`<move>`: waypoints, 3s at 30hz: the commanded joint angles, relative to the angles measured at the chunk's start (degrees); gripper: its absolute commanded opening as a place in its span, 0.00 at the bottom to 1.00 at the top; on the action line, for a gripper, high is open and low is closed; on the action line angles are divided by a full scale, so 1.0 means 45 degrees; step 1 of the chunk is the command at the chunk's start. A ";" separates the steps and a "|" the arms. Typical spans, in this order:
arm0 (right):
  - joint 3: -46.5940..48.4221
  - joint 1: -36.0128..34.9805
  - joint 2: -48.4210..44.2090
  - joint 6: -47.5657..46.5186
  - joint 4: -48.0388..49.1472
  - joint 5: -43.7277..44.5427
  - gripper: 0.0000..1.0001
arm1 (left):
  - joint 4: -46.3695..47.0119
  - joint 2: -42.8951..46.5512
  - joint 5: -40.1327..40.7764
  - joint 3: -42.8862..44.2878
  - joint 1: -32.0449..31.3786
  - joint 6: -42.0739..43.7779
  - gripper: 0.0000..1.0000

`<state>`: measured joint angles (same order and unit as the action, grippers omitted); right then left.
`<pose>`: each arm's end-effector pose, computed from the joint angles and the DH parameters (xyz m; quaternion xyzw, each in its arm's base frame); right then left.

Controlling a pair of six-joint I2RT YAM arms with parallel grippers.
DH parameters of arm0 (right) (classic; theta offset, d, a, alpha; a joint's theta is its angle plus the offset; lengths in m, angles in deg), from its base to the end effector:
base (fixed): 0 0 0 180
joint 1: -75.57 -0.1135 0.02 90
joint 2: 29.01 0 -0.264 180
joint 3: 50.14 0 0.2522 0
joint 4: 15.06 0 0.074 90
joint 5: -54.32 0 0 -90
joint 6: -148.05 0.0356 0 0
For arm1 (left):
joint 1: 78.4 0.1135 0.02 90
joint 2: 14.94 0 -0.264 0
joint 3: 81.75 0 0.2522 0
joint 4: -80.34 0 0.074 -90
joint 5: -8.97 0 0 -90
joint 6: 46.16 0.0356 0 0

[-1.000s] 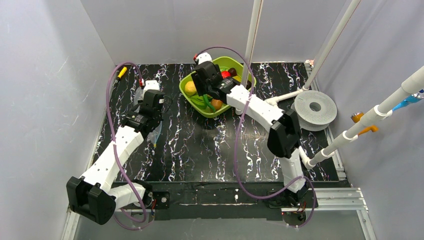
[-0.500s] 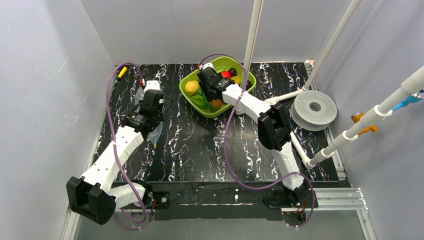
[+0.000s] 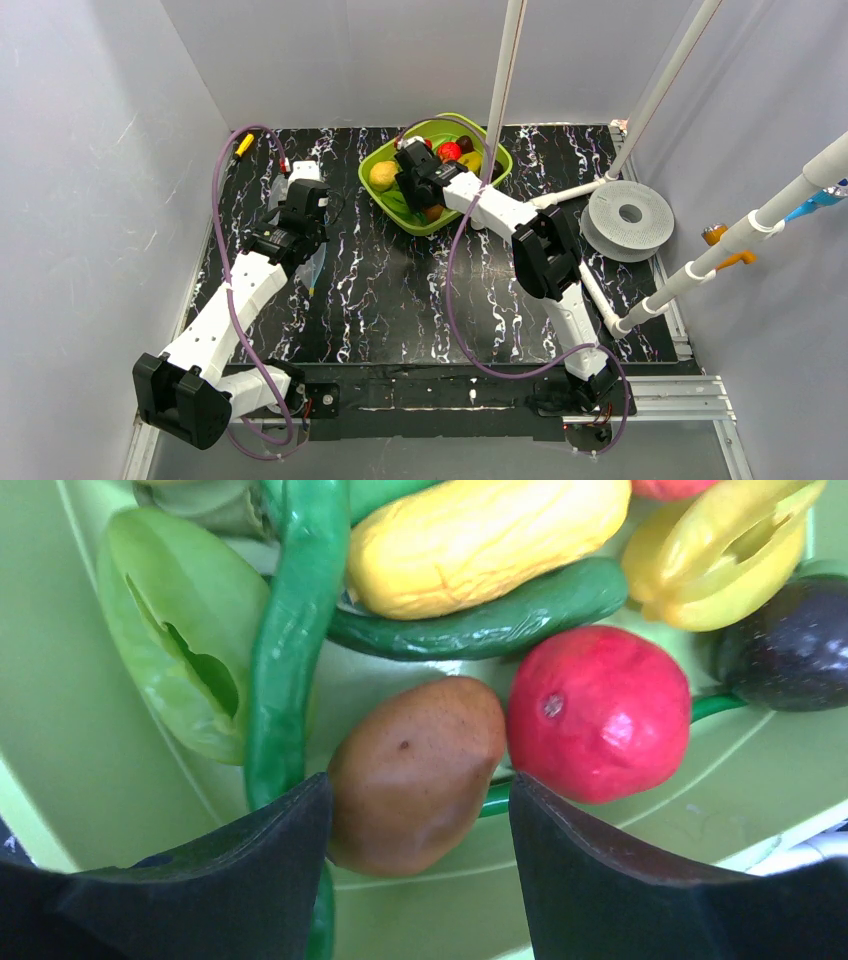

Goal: Place the food in the zip-top bag and seal the zipper
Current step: Pick up the fake vegetable from the bin, then place the fake vegetable in the zipper food storage bag.

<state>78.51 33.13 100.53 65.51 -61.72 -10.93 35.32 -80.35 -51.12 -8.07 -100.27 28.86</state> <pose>0.3879 0.3345 0.2347 -0.1996 0.8917 -0.0320 0.4049 0.2328 -0.0743 0.3271 -0.0635 0.8691 0.0820 0.4837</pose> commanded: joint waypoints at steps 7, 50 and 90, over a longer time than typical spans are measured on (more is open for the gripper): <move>-0.0813 0.0454 -0.0160 0.0534 0.0383 -0.1265 0.75 | 0.0181 0.0151 0.0015 0.0275 -0.0005 -0.0108 0.00; -0.2199 0.0524 -0.4586 0.1515 0.0781 -0.4057 0.01 | -0.5337 -0.4874 -0.4558 0.5041 -0.1019 -0.0940 0.00; -0.7981 -0.1463 -0.7541 0.5296 0.5254 -0.7205 0.01 | -0.0335 -0.1230 -1.0632 0.1584 -0.0085 -0.1341 0.00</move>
<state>39.80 27.43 65.49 88.61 -37.88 -48.13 32.12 -88.61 -94.22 -0.05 -100.70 21.34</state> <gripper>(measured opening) 0.668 0.011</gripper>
